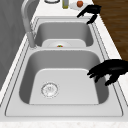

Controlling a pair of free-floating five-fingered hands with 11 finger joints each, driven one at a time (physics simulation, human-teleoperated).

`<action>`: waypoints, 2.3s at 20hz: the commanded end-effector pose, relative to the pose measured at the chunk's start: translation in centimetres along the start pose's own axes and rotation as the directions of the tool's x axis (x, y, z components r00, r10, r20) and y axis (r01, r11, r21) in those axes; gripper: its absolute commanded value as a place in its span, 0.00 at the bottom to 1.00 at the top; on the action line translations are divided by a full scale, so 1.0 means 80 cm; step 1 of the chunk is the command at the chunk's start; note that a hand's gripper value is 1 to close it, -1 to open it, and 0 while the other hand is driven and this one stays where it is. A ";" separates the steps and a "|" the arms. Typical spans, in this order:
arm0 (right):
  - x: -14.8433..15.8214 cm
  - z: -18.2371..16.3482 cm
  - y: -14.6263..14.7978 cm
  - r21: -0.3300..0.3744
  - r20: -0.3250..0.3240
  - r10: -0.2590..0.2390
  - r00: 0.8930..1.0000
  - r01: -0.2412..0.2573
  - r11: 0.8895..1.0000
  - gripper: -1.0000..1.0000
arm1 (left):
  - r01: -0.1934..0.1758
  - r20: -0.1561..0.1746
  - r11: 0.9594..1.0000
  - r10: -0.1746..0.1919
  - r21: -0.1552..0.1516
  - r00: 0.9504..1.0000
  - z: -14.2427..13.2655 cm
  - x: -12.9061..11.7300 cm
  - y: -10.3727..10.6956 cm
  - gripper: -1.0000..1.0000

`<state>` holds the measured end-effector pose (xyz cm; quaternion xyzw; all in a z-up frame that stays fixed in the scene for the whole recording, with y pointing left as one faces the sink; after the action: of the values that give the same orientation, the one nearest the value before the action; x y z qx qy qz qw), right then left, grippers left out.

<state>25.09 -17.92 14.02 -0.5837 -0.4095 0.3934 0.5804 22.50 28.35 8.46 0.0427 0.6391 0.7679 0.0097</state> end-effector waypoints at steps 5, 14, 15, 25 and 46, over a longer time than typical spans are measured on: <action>0.007 0.011 0.012 0.094 0.025 -0.008 1.000 0.006 0.996 0.50 | -0.016 0.006 1.000 0.016 0.002 1.000 -0.010 -0.006 0.007 0.00; 0.010 0.014 0.019 0.114 0.025 -0.012 1.000 0.009 0.993 0.50 | -0.030 -0.017 0.999 0.029 -0.026 0.999 -0.022 -0.009 0.026 0.00; 0.010 0.014 0.019 0.114 0.025 -0.012 1.000 0.009 0.993 0.50 | -0.036 -0.016 0.999 0.036 -0.025 0.999 -0.023 -0.010 0.027 0.00; 0.010 0.014 0.019 0.113 0.025 -0.013 1.000 0.010 0.994 0.50 | -0.018 0.005 1.000 0.018 -0.017 1.000 -0.023 -0.010 0.032 0.00; 0.010 0.014 0.019 0.113 0.024 -0.014 1.000 0.011 0.994 0.50 | -0.051 0.007 0.998 0.051 -0.036 0.999 -0.044 0.016 0.069 0.00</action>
<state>24.34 -16.75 12.52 -0.5425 -0.3974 0.4197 0.6096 21.80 24.19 13.10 0.0519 0.6301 0.7748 0.0023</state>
